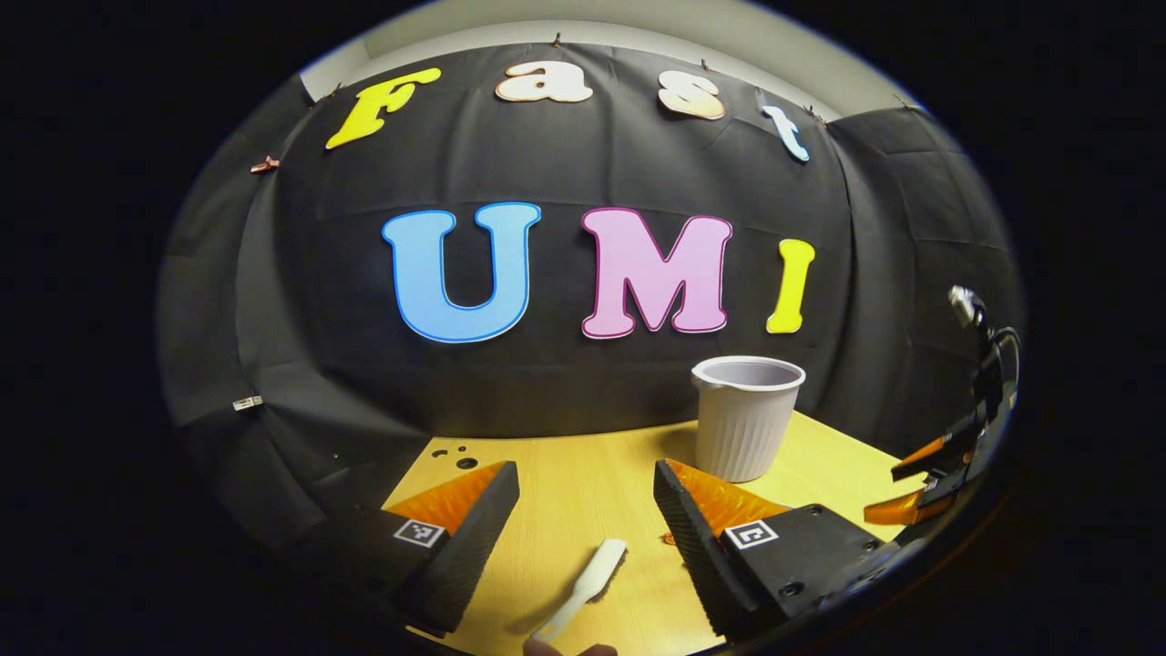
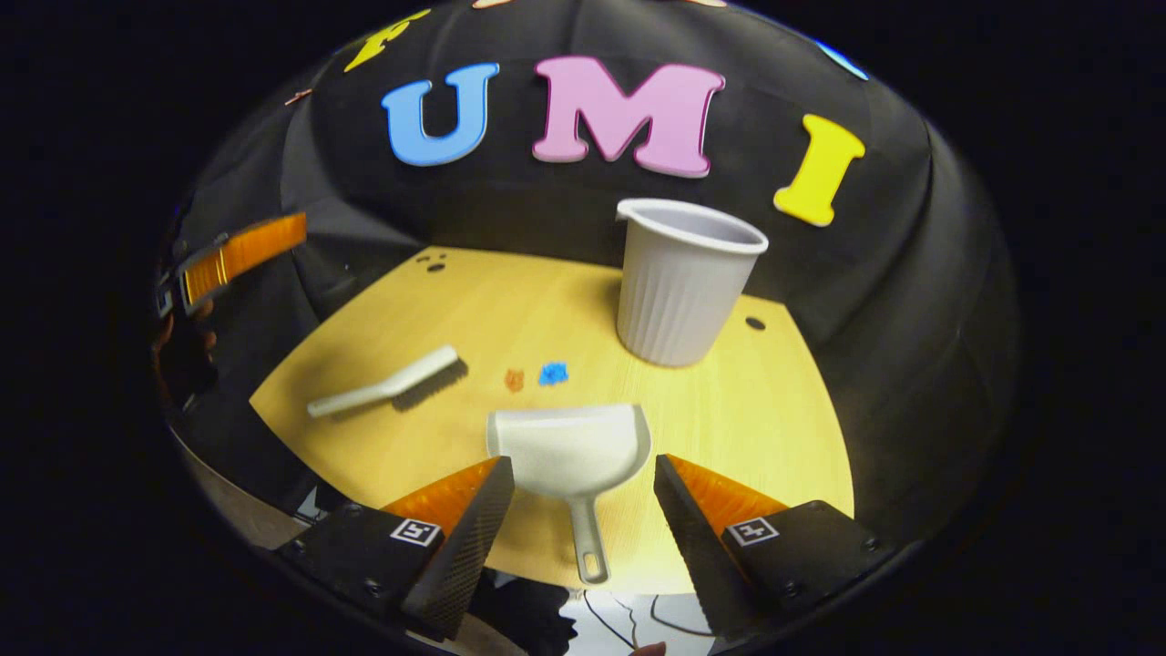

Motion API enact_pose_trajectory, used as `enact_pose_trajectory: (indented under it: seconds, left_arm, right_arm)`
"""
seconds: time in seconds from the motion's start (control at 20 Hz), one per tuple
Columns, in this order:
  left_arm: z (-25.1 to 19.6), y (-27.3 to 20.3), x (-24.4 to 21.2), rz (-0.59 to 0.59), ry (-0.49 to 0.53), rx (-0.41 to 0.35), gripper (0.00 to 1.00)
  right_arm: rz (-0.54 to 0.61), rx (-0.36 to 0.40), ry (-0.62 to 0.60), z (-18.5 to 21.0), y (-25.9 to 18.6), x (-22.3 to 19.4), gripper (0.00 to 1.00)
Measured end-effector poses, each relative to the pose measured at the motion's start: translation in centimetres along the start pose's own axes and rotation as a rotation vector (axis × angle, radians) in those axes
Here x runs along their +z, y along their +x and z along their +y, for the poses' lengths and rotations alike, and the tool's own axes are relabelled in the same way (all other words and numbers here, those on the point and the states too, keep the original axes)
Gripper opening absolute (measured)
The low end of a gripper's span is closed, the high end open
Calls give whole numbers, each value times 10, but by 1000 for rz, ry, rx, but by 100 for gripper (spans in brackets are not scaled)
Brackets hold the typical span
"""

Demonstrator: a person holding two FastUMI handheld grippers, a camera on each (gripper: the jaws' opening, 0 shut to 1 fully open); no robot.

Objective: Pick up the small broom and dustpan from the desktop, sweep the trash into the dustpan with the broom, and then empty the trash into the garbage bin.

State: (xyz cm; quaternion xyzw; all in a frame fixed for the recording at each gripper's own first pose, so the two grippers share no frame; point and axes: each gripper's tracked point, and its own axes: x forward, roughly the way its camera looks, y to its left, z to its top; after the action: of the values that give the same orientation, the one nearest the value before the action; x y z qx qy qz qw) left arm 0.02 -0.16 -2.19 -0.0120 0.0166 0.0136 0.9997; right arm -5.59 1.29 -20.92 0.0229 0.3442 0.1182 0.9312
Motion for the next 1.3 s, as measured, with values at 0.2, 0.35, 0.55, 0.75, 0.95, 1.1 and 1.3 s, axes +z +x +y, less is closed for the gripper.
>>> enact_pose_trajectory:
  seconds: [0.2,0.35,0.55,0.75,0.95,1.1,1.3]
  left_arm:
    - [-4,-1,-5,6,-3,-4,96]
    - [-6,-3,-4,6,8,-1,96]
    - [-4,-2,-6,10,11,6,96]
    - [1,-3,-9,17,12,19,96]
    - [4,-3,-12,31,8,31,96]
    - [9,-2,-14,37,7,41,96]
    - [12,2,-16,48,2,52,96]
  right_arm:
    - [166,31,-1,-2,32,-47,97]
    - [251,41,-24,-1,62,-73,95]
    - [339,53,-43,3,94,-97,88]
    - [385,56,-28,6,119,-107,83]
    - [434,62,-41,9,136,-111,81]
    - [467,78,-35,13,143,-112,75]
    - [508,91,-22,13,150,-114,54]
